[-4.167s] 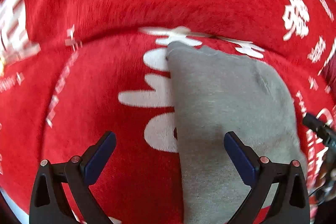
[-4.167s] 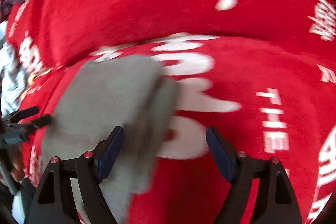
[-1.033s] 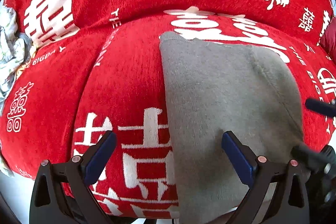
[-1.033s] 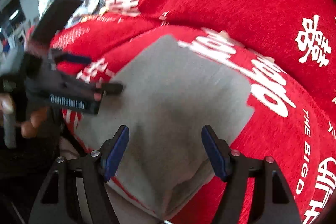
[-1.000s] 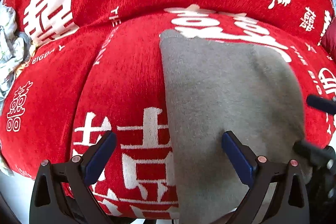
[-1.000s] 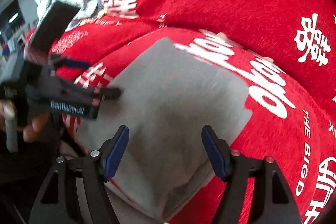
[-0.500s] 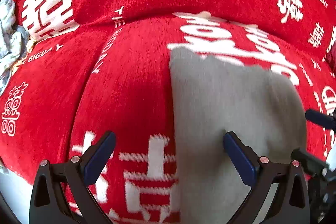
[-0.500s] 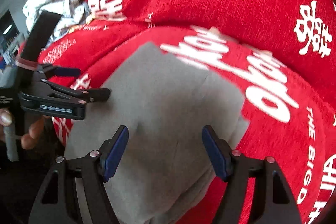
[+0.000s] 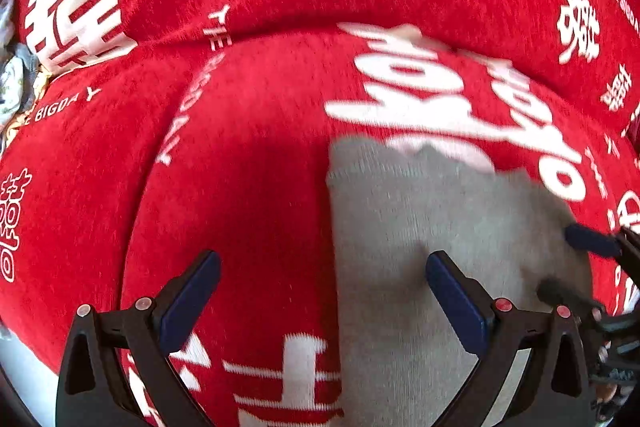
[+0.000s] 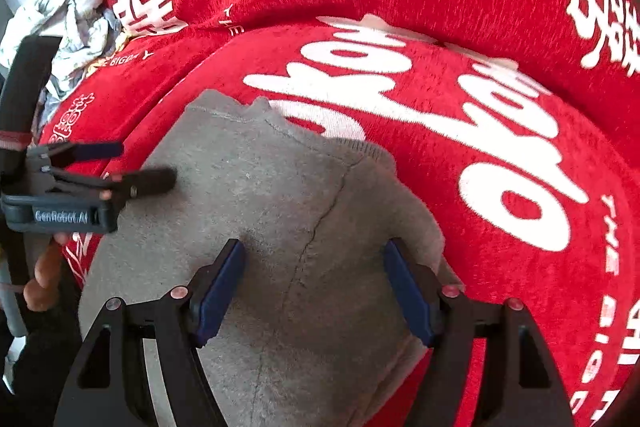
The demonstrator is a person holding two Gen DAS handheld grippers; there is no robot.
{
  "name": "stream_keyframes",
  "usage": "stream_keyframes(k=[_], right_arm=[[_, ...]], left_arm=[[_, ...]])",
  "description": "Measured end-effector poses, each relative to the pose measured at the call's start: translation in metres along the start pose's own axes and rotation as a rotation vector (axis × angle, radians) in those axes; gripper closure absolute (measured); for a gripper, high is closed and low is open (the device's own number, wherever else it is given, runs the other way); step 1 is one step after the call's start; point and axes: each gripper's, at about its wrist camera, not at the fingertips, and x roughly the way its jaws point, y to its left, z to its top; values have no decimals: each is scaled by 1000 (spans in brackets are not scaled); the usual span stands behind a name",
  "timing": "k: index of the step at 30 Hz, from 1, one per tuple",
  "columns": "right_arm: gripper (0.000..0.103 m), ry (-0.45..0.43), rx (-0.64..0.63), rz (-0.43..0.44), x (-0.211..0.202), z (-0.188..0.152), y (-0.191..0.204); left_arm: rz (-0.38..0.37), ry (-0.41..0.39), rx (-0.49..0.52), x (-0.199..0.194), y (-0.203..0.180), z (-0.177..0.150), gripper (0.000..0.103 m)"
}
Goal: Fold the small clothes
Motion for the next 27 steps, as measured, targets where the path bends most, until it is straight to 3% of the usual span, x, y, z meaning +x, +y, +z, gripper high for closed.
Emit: stream_keyframes(k=[3, 6, 9, 13, 15, 17, 22, 27], right_arm=[[27, -21, 2, 10, -3, 14, 4], [27, -2, -14, -7, 9, 23, 11], [26, 89, -3, -113, 39, 25, 3], [21, 80, 157, -76, 41, 24, -27], [21, 67, 158, -98, 27, 23, -26], [21, 35, 146, -63, 13, 21, -19], [21, -3, -23, -18, -9, 8, 27], [21, 30, -213, -49, 7, -19, 63]], left_arm=[[28, 45, -44, 16, 8, 13, 0], [70, 83, -20, 35, 4, 17, 0], [65, 83, -17, 41, 3, 16, 0], [64, 88, -17, 40, 4, 17, 0], [82, 61, 1, 30, 2, 15, 0], [72, 38, 19, 19, -1, 12, 0], [41, 9, 62, -2, -11, -8, 0], [85, -18, 135, -4, -19, -37, 0]])
